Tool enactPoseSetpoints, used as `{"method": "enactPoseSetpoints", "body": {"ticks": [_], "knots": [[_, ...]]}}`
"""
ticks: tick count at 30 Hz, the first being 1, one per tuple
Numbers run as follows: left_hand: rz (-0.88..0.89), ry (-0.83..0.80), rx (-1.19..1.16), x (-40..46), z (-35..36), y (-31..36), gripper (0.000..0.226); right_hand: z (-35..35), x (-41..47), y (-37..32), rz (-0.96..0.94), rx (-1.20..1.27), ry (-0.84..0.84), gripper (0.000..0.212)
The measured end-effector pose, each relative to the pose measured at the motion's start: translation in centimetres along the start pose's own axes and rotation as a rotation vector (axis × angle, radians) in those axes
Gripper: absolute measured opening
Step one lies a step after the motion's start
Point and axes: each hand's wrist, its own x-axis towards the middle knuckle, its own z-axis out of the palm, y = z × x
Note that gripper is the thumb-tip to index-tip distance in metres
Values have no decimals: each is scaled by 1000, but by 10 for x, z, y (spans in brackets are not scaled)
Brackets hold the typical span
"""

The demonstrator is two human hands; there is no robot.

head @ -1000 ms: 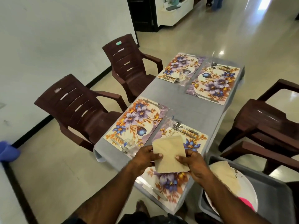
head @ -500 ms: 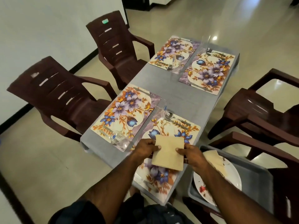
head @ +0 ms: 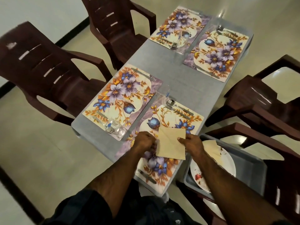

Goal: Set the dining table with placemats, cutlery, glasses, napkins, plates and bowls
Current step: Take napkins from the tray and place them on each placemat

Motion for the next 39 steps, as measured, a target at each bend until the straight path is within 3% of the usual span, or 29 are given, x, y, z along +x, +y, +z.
{"method": "enactPoseSetpoints", "body": {"ticks": [2,7,12,15,18,20,23,25,27,29,34,39], "knots": [[-136,-138,-155,-9,4,-3,4,0,-2,-4,-63,-126,20,31],[-248,-179,-348,-4,1,-10,24,4,-16,-14,-349,-516,107,26],[-255,-205,-426,0,-5,-15,39,15,-36,-7,-677,-754,-76,38],[-263,-205,-427,3,-6,-17,45,17,-38,-1,-721,-851,-228,46],[-205,-175,-354,0,-7,-15,37,14,-38,-1,-723,-810,-137,37],[-68,-107,-224,0,-9,-15,22,10,-33,-1,-727,-835,-40,23],[340,107,343,3,-14,-17,11,7,-28,-4,-632,-914,-32,27],[644,165,702,6,-14,-13,26,8,-26,-2,-578,-985,-71,34],[911,83,1024,11,-10,-8,45,9,-24,2,-564,-1034,-71,37],[1040,-33,1273,14,-7,-4,59,7,-23,4,-540,-1071,-16,40],[959,-132,1518,10,-13,-11,64,6,-31,6,-602,-1161,180,34],[677,-15,1429,-6,-19,-36,72,21,-41,17,-677,-1319,42,46]]}}
